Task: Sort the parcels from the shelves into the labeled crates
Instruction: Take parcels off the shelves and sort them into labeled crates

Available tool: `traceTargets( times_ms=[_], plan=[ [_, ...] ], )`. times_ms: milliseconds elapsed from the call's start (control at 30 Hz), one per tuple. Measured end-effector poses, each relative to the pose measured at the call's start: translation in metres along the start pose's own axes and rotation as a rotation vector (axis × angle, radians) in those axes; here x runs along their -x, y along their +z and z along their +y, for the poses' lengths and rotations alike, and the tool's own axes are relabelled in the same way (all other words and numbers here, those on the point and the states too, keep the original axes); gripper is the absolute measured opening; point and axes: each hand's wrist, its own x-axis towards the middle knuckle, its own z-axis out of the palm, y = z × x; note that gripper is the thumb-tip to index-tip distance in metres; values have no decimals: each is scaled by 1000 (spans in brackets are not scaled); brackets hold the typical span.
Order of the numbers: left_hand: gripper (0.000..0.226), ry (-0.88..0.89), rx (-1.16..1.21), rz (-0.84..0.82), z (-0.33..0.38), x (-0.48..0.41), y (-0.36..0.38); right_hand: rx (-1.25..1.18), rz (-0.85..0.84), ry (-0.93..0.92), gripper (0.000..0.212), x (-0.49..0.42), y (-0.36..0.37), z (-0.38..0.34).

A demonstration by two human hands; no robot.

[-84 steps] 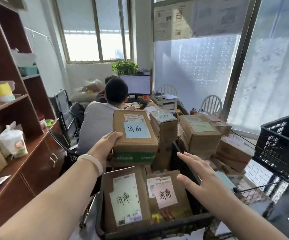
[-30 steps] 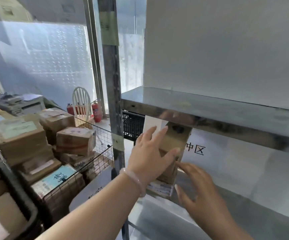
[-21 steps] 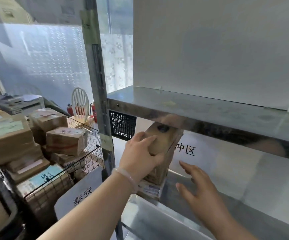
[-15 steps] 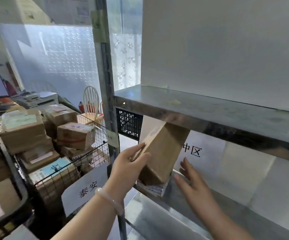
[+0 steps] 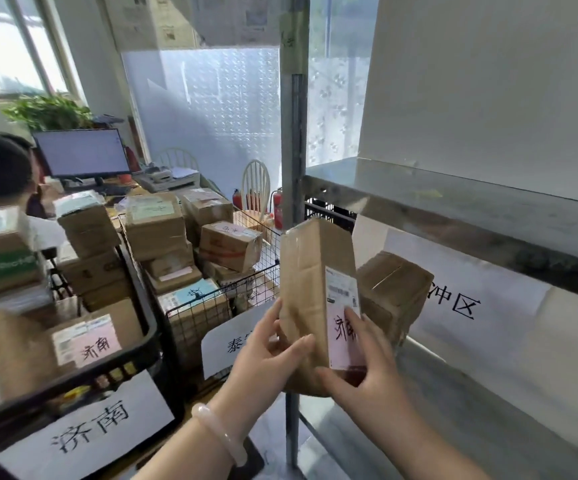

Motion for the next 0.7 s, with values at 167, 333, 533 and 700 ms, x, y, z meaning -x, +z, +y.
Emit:
traceTargets(
  times_ms=[167,333,533,700],
  plan=[
    [97,12,63,111,2,12,-18,212,-84,-148,96,2,23,-18],
    [101,28,88,214,1,22,-53,196,-230,-165,94,-4,50,-37],
    [83,67,-33,306,12,38,-124,184,-279,-239,84,-28,92,-73],
    [70,42,-221,532,8,54,-204,287,-387,-293,77,-50,147,-105]
  ],
)
